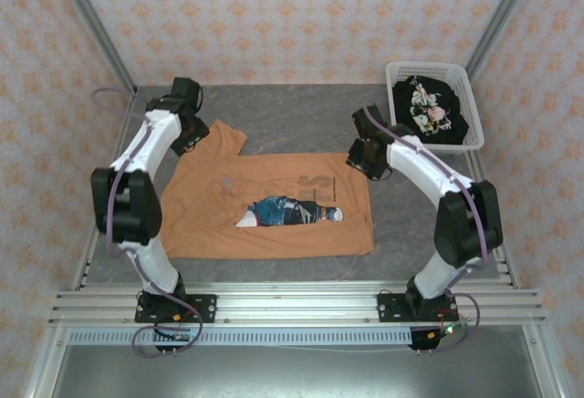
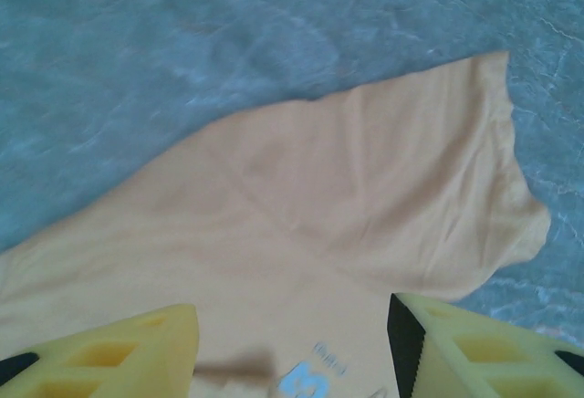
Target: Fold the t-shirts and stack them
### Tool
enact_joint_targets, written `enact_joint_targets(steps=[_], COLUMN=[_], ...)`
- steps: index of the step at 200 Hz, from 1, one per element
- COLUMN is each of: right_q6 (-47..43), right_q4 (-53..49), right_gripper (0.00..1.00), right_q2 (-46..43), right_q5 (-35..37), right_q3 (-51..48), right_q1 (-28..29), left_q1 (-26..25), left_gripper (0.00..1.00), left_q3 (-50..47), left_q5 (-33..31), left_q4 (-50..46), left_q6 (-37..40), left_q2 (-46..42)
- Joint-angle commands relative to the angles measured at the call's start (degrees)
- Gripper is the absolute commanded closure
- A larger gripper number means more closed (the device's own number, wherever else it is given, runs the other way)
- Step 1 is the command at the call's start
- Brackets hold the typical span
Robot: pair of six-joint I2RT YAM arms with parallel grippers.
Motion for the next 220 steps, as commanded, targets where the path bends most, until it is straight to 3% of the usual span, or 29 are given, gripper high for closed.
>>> enact_joint_targets(steps=[1,39,100,154,196,220], right_q6=[-5.64,-8.43,-8.0,-7.69,-7.72,-7.45], right_q4=[1.59,3.08,2.37,1.68,2.0,2.04], right_gripper=[0.65,0.63,0.61,0.6,0.6,0.6], right_q2=[4.61,9.79,12.88,12.94,13.81,14.51], right_q5=[3.38,1.76,1.24,0.98,0.81,1.09], right_q3=[5.12,10.58,13.5,13.83,13.7,13.81], right_q1=[-1.0,-1.92,-2.2,-2.81,-3.11,-3.06], left_q1=[0.14,0.53,0.67,-0.06,-2.28,-2.73], left_gripper=[0.43,0.43,0.41,0.41,0.41,0.44], left_q3=[6.48,21.24,45.7,49.92,50.16,49.05], left_q5=[0.27,1.18,0.56,1.44,-5.26,-6.07], left_q4=[1.96,5.41,1.88,2.52,-4.78,-6.14], left_q6=[4.82,8.21,11.51,11.89,14.55,15.08], left_q2=[7.69,20.73,39.31,45.16,45.34,45.61])
